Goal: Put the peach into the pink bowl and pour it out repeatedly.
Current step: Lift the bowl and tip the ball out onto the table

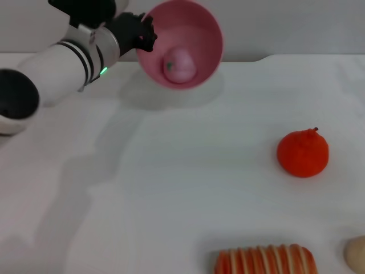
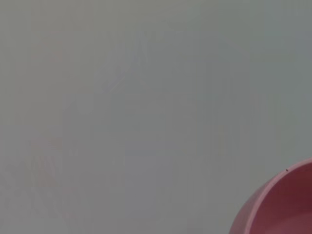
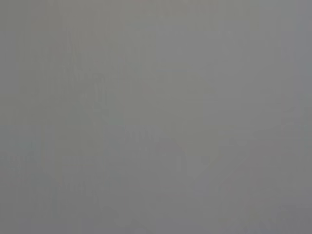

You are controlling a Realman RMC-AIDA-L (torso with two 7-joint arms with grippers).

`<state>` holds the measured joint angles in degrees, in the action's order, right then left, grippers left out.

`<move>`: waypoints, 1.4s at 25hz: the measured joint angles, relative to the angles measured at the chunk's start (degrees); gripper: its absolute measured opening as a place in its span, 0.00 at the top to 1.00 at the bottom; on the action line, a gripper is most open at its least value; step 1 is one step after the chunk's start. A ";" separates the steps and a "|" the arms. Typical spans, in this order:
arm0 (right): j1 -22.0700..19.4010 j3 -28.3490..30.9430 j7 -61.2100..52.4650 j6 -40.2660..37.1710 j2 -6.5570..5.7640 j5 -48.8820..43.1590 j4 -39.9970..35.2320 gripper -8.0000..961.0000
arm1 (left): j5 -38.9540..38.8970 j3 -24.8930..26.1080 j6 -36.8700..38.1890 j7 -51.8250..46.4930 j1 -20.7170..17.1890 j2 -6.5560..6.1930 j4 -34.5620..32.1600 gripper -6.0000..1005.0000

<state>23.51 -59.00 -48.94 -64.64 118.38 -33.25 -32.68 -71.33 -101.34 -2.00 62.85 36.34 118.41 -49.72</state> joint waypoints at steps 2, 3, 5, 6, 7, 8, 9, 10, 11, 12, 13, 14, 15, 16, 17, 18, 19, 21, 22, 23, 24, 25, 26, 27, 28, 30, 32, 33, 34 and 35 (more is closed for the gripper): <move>0.13 -0.10 0.00 -0.02 -0.04 0.01 0.50 0.45 | -0.01 -2.48 3.13 -0.18 -0.08 0.00 0.00 0.95; 0.19 -0.22 0.00 -0.03 -0.04 0.00 0.65 0.46 | 0.00 -4.51 6.06 -0.52 -0.12 -0.02 0.01 0.95; 0.26 -0.37 -0.08 -0.06 -0.05 -0.12 0.87 0.46 | 0.17 -6.53 8.70 -1.65 -0.11 -0.09 0.20 0.95; 0.32 -0.43 -0.13 -0.07 -0.06 -0.19 1.00 0.46 | 0.41 -7.54 10.22 -2.76 0.01 -0.13 0.45 0.95; 0.37 -0.46 -0.15 -0.08 -0.06 -0.21 1.22 0.46 | 0.60 -8.38 11.65 -3.88 0.10 -0.18 0.67 0.95; 0.44 -0.46 -0.16 -0.08 -0.07 -0.21 1.42 0.46 | 0.79 -9.67 13.74 -5.15 0.16 -0.23 0.86 0.95; 0.53 -0.47 -0.17 -0.09 -0.08 -0.21 1.64 0.46 | 1.10 -10.38 14.88 -5.88 0.15 -0.24 0.90 0.95; 0.56 -0.47 -0.18 -0.09 -0.08 -0.21 1.87 0.46 | 1.72 -11.42 16.60 -7.31 0.10 -0.26 0.93 0.95; 0.61 -0.48 -0.18 -0.10 -0.07 -0.17 2.02 0.46 | 3.06 -12.48 18.27 -9.21 -0.04 -0.26 0.95 0.95; 0.64 -0.46 -0.19 -0.11 -0.08 -0.10 2.13 0.46 | 6.08 -13.89 20.36 -12.88 -0.36 -0.27 1.01 0.95; 0.67 -0.41 -0.20 -0.11 -0.08 -0.06 2.20 0.46 | 7.24 -14.33 21.07 -14.22 -0.49 -0.27 1.05 0.95; 0.68 -0.33 -0.20 -0.12 -0.08 -0.03 2.22 0.47 | 9.58 -14.99 22.32 -16.81 -0.73 -0.29 1.25 0.95; 0.69 -0.21 -0.21 -0.13 -0.08 -0.01 2.23 0.47 | 11.84 -15.63 23.51 -19.59 -0.97 -0.31 1.55 0.95; 0.69 -0.15 -0.21 -0.13 -0.08 0.04 2.23 0.47 | 14.50 -16.16 24.85 -22.75 -1.17 -0.33 1.97 0.95; 0.69 -0.10 -0.22 -0.13 -0.08 0.07 2.23 0.47 | 17.39 -16.56 26.00 -26.31 -1.32 -0.34 2.60 0.95; 0.68 -0.08 -0.22 -0.13 -0.08 0.11 2.24 0.47 | 19.49 -16.76 26.66 -28.77 -1.39 -0.34 3.11 0.95; 0.69 -0.07 -0.23 -0.12 -0.08 0.15 2.25 0.47 | 21.78 -16.94 27.26 -31.52 -1.44 -0.33 3.74 0.95; 0.68 -0.06 -0.24 0.00 -0.08 0.20 2.26 0.47 | 26.06 -17.69 28.98 -36.93 -1.48 -0.28 5.02 0.95; 0.67 -0.06 -0.25 0.09 -0.08 0.20 2.28 0.47 | 28.02 -18.28 30.19 -39.71 -1.49 -0.27 5.74 0.95; 0.67 -0.06 -0.26 0.18 -0.08 0.20 2.29 0.47 | 29.71 -18.81 31.26 -41.90 -1.49 -0.27 6.38 0.95; 0.67 -0.06 -0.27 0.26 -0.08 0.20 2.32 0.47 | 31.59 -19.21 32.45 -44.19 -1.50 -0.25 6.98 0.95; 0.67 -0.05 -0.27 0.27 -0.08 0.20 2.34 0.48 | 34.21 -19.66 34.04 -47.46 -1.51 -0.22 7.75 0.95; 0.72 -0.06 -0.27 0.30 -0.08 0.21 2.34 0.48 | 36.01 -19.93 35.10 -49.82 -1.52 -0.20 8.26 0.95; 0.80 -0.06 -0.28 0.32 -0.08 0.20 2.37 0.48 | 37.69 -20.08 36.10 -52.11 -1.52 -0.17 8.75 0.95; 0.87 -0.05 -0.28 0.35 -0.08 0.20 2.44 0.48 | 38.95 -20.20 36.89 -54.20 -1.53 -0.15 9.15 0.95; 1.00 -0.01 -0.27 0.38 -0.08 0.20 2.67 0.48 | 42.44 -20.59 38.62 -59.03 -1.56 -0.10 10.00 0.95; 1.08 0.32 -0.27 0.45 -0.08 0.21 2.83 0.48 | 44.73 -21.27 39.42 -61.90 -1.71 -0.04 10.29 0.95; 1.09 0.67 -0.27 0.60 -0.07 0.20 2.88 0.48 | 45.96 -21.84 39.75 -63.18 -1.90 0.00 10.34 0.95; 1.09 1.14 -0.27 0.80 -0.08 0.21 2.89 0.48 | 46.62 -22.40 39.93 -63.68 -2.08 0.01 10.36 0.95; 1.10 1.69 -0.33 1.10 -0.08 0.21 2.92 0.48 | 46.96 -22.91 40.23 -63.78 -2.20 0.04 10.36 0.95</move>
<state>24.61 -57.31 -49.27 -63.54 118.30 -33.05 -29.76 -24.37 -124.24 38.24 -0.93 34.15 118.45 -39.36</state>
